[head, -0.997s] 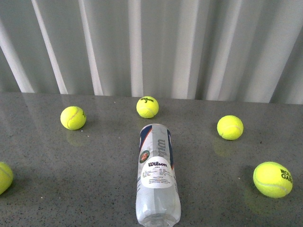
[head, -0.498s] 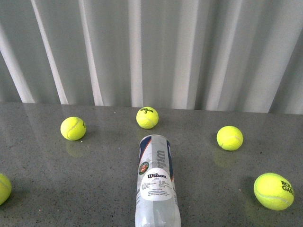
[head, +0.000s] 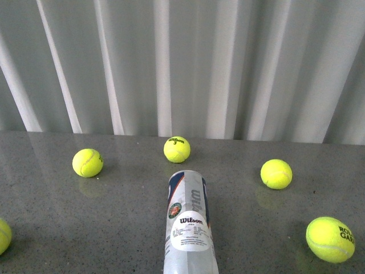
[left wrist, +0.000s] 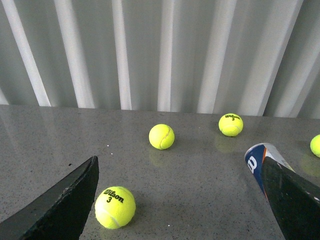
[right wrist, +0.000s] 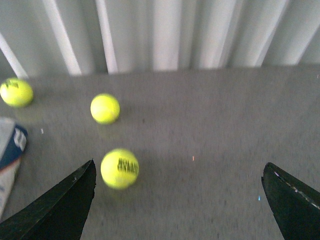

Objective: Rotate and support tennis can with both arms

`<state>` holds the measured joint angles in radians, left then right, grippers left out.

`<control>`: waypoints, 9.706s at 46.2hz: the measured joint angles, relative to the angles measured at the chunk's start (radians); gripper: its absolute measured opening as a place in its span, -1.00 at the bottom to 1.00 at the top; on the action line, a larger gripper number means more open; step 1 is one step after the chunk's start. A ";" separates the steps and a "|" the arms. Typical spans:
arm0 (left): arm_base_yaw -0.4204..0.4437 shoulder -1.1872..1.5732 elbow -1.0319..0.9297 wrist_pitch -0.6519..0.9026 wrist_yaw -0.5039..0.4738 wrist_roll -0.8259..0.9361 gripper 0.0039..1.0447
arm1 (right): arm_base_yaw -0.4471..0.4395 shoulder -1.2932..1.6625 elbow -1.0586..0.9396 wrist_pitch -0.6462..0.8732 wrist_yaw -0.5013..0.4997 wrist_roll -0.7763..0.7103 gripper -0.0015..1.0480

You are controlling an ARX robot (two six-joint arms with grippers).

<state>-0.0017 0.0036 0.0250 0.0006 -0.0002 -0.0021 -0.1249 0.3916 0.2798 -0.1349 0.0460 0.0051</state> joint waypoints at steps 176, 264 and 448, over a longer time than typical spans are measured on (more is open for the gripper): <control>0.000 0.000 0.000 0.000 0.000 0.000 0.88 | 0.646 1.685 0.912 0.220 -0.080 -0.892 -0.89; 0.000 0.000 0.000 0.000 0.000 0.000 0.88 | 0.720 1.482 0.882 0.028 -0.219 -0.919 0.87; -0.174 1.212 0.739 0.069 0.245 -0.060 0.88 | 0.124 -0.388 -0.275 0.135 -0.047 -0.015 0.87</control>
<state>-0.1757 1.2152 0.7643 0.0700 0.2447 -0.0620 -0.0010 0.0040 0.0048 0.0006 -0.0010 -0.0097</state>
